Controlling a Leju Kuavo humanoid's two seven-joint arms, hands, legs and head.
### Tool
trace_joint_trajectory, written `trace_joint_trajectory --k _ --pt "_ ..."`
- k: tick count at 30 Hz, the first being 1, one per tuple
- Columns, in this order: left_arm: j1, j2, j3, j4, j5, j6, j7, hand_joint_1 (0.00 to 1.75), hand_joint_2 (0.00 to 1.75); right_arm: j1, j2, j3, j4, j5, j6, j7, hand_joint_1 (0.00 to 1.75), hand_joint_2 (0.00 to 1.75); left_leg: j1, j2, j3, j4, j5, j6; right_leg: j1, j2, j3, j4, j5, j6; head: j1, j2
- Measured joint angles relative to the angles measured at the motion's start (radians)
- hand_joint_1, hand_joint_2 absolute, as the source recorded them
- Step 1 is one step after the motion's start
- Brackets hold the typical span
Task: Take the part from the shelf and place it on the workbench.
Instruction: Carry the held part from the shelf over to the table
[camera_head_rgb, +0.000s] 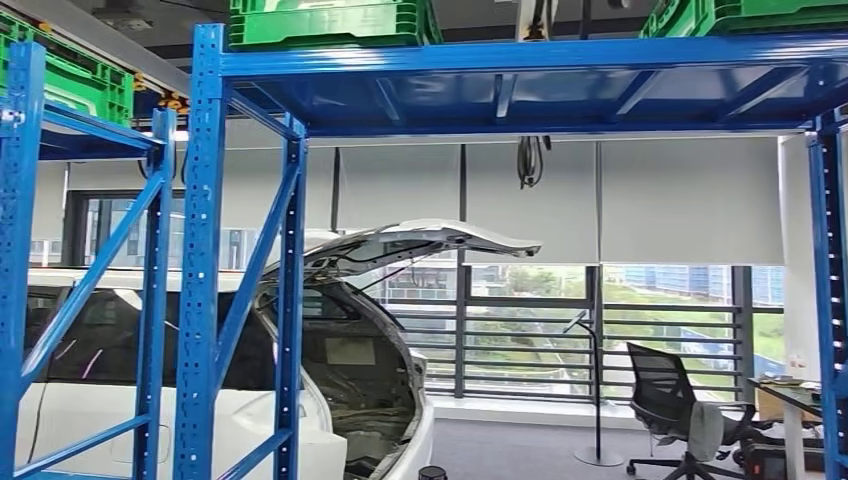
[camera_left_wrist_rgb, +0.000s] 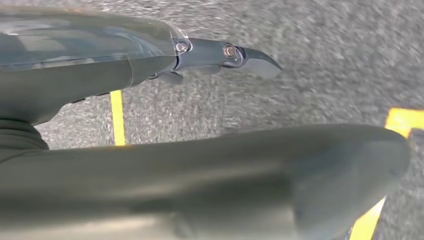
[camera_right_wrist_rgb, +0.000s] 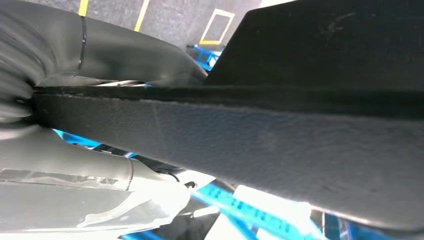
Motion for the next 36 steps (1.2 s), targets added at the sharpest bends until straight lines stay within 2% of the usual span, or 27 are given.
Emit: trace_joint_trajectory --k 2,4,5,7,9,10,11,12,13,14,16,17,18,19,20,22,24,25,26,27,28,30,31,33,34,35,36 --pt "0.000 0.005 0.005 0.000 0.003 0.004 0.004 0.00 0.00 0.001 -0.002 0.003 0.000 0.005 -0.002 -0.002 1.75 1.75 -0.006 0.018 0.021 -0.049 0.011 0.012 0.004 -0.014 -0.008 0.015 -0.005 0.010 0.000 0.000" --pt "0.004 0.010 0.011 0.000 0.006 0.008 0.006 0.00 0.00 0.003 -0.004 0.007 0.000 0.011 -0.004 -0.003 1.75 1.75 -0.011 0.001 0.016 -0.048 0.016 0.029 0.003 -0.027 -0.010 0.019 -0.005 0.017 0.000 0.000" --pt "0.007 0.011 0.014 0.000 0.006 0.009 0.007 0.00 0.00 0.004 -0.005 0.008 0.000 0.013 -0.005 -0.004 1.75 1.75 -0.012 -0.006 0.014 -0.049 0.019 0.035 0.000 -0.023 -0.011 0.023 -0.010 0.021 0.000 0.000" --pt "0.008 0.014 0.018 0.000 0.007 0.011 0.008 0.00 0.00 0.005 -0.008 0.010 0.000 0.017 -0.007 -0.005 1.75 1.75 -0.010 -0.021 0.010 -0.051 0.027 0.047 -0.007 0.016 -0.028 0.072 -0.051 0.030 0.000 0.000" --pt "0.005 0.016 0.021 0.000 0.008 0.014 0.008 0.00 0.00 0.009 -0.012 0.011 0.000 0.023 -0.010 -0.005 1.75 1.75 -0.010 -0.040 0.005 -0.051 0.033 0.055 -0.011 0.057 -0.075 0.193 -0.122 0.035 0.000 0.000" --pt "0.005 0.017 0.022 0.000 0.008 0.015 0.008 0.00 0.00 0.013 -0.015 0.012 0.000 0.027 -0.011 -0.005 1.75 1.75 -0.011 -0.051 0.002 -0.051 0.035 0.058 -0.011 0.063 -0.099 0.255 -0.148 0.035 0.000 0.000" --pt "0.005 0.018 0.023 0.000 0.008 0.016 0.008 0.00 0.00 0.018 -0.017 0.014 0.000 0.030 -0.012 -0.005 1.75 1.75 -0.013 -0.062 0.000 -0.051 0.037 0.060 -0.011 0.065 -0.113 0.294 -0.159 0.035 0.000 0.000" --pt "0.006 0.018 0.024 0.000 0.008 0.016 0.008 0.00 0.00 0.022 -0.019 0.016 0.000 0.032 -0.013 -0.005 1.75 1.75 -0.015 -0.074 -0.002 -0.051 0.039 0.060 -0.011 0.068 -0.111 0.296 -0.150 0.032 0.000 0.000" --pt "0.008 0.019 0.024 0.000 0.008 0.017 0.008 0.00 0.00 0.024 -0.020 0.019 0.000 0.033 -0.013 -0.005 1.75 1.75 -0.017 -0.086 -0.003 -0.051 0.041 0.060 -0.010 0.074 -0.089 0.258 -0.123 0.027 0.000 0.000" --pt "0.009 0.019 0.025 0.000 0.009 0.017 0.008 0.00 0.00 0.025 -0.021 0.021 0.000 0.033 -0.013 -0.005 1.75 1.75 -0.017 -0.098 -0.003 -0.051 0.043 0.059 -0.008 0.091 -0.055 0.191 -0.086 0.019 0.000 0.000" --pt "0.007 0.019 0.025 0.000 0.009 0.017 0.008 0.00 0.00 0.023 -0.021 0.023 -0.001 0.033 -0.014 -0.006 1.75 1.75 -0.015 -0.122 -0.007 -0.051 0.049 0.054 -0.005 0.141 0.009 0.064 -0.034 0.004 0.000 0.000" --pt "0.006 0.018 0.025 0.000 0.009 0.017 0.008 0.00 0.00 0.022 -0.022 0.023 -0.002 0.033 -0.014 -0.006 1.75 1.75 -0.011 -0.133 -0.011 -0.051 0.052 0.050 -0.002 0.158 0.024 0.031 -0.024 -0.001 0.000 0.000" --pt "0.006 0.018 0.026 0.000 0.009 0.017 0.008 0.00 0.00 0.022 -0.022 0.024 -0.002 0.034 -0.015 -0.006 1.75 1.75 -0.008 -0.144 -0.015 -0.052 0.057 0.043 -0.001 0.161 0.028 0.021 -0.024 -0.003 0.000 0.000" --pt "0.009 0.019 0.026 0.000 0.009 0.018 0.008 0.00 0.00 0.022 -0.022 0.026 -0.003 0.034 -0.016 -0.006 1.75 1.75 -0.005 -0.156 -0.018 -0.055 0.061 0.036 0.001 0.150 0.030 0.015 -0.021 -0.004 0.000 0.000" --pt "0.012 0.019 0.027 0.000 0.009 0.019 0.010 0.00 0.00 0.023 -0.023 0.027 -0.005 0.035 -0.017 -0.006 1.75 1.75 -0.005 -0.157 -0.021 -0.056 0.062 0.031 0.000 0.135 0.033 0.004 -0.017 -0.006 0.000 0.000" --pt "0.019 0.021 0.029 0.000 0.008 0.025 0.019 0.00 0.00 0.024 -0.023 0.032 -0.012 0.037 -0.022 -0.006 1.75 1.75 -0.010 -0.122 -0.038 -0.028 0.035 0.025 -0.004 0.106 0.041 -0.024 -0.007 -0.012 0.001 0.000" --pt "0.019 0.027 0.033 0.000 0.008 0.038 0.031 0.00 0.00 0.032 -0.026 0.034 -0.016 0.037 -0.031 -0.006 1.75 1.75 -0.012 -0.071 -0.081 0.070 -0.028 0.020 -0.006 0.077 0.042 -0.035 -0.001 -0.016 0.001 0.000" --pt "0.019 0.031 0.037 -0.001 0.008 0.045 0.037 0.00 0.00 0.040 -0.031 0.035 -0.018 0.038 -0.036 -0.006 1.75 1.75 -0.010 -0.060 -0.104 0.129 -0.055 0.016 -0.006 0.061 0.040 -0.034 -0.001 -0.016 0.001 0.000" --pt "0.020 0.035 0.041 -0.001 0.008 0.052 0.043 0.00 0.00 0.050 -0.037 0.037 -0.020 0.039 -0.040 -0.007 1.75 1.75 -0.008 -0.054 -0.117 0.169 -0.068 0.011 -0.006 0.045 0.038 -0.033 -0.001 -0.015 0.001 0.000" --pt "0.023 0.040 0.045 -0.002 0.009 0.058 0.048 0.00 0.00 0.060 -0.044 0.038 -0.023 0.040 -0.045 -0.009 1.75 1.75 -0.005 -0.049 -0.115 0.178 -0.065 0.006 -0.007 0.031 0.036 -0.030 -0.002 -0.014 0.002 0.000" --pt "0.027 0.045 0.049 -0.002 0.012 0.064 0.052 0.00 0.00 0.069 -0.052 0.039 -0.026 0.042 -0.048 -0.013 1.75 1.75 -0.002 -0.043 -0.095 0.151 -0.046 0.001 -0.009 0.019 0.033 -0.026 -0.004 -0.011 0.002 0.000" --pt "0.031 0.054 0.060 -0.004 0.021 0.079 0.062 0.00 0.00 0.083 -0.066 0.040 -0.033 0.046 -0.055 -0.023 1.75 1.75 0.002 -0.010 -0.027 0.036 0.003 -0.011 -0.011 -0.001 0.025 -0.011 -0.012 0.001 0.002 0.000" --pt "0.030 0.059 0.066 -0.006 0.027 0.088 0.069 0.00 0.00 0.088 -0.073 0.040 -0.036 0.049 -0.058 -0.028 1.75 1.75 0.001 0.005 -0.001 -0.011 0.017 -0.008 -0.010 -0.009 0.021 -0.001 -0.017 0.008 0.001 0.000" --pt "0.029 0.064 0.082 -0.009 0.037 0.103 0.078 0.00 0.00 0.099 -0.081 0.040 -0.044 0.056 -0.065 -0.037 1.75 1.75 -0.005 0.017 0.014 -0.047 0.020 0.008 -0.006 -0.025 0.016 0.013 -0.023 0.021 0.001 0.000" --pt "0.030 0.066 0.089 -0.011 0.040 0.107 0.079 0.00 0.00 0.103 -0.083 0.041 -0.047 0.059 -0.067 -0.040 1.75 1.75 -0.006 0.006 0.010 -0.046 0.023 0.020 -0.006 -0.032 0.016 0.016 -0.024 0.024 0.000 0.000" --pt "0.032 0.067 0.095 -0.012 0.040 0.109 0.077 0.00 0.00 0.107 -0.084 0.041 -0.050 0.062 -0.068 -0.041 1.75 1.75 -0.007 -0.002 0.009 -0.046 0.025 0.027 -0.009 -0.034 0.017 0.017 -0.026 0.028 0.000 0.000" --pt "0.033 0.067 0.099 -0.012 0.040 0.111 0.076 0.00 0.00 0.109 -0.084 0.041 -0.052 0.064 -0.070 -0.042 1.75 1.75 -0.007 -0.010 0.008 -0.047 0.027 0.033 -0.012 -0.021 0.015 0.024 -0.036 0.032 0.000 0.000"
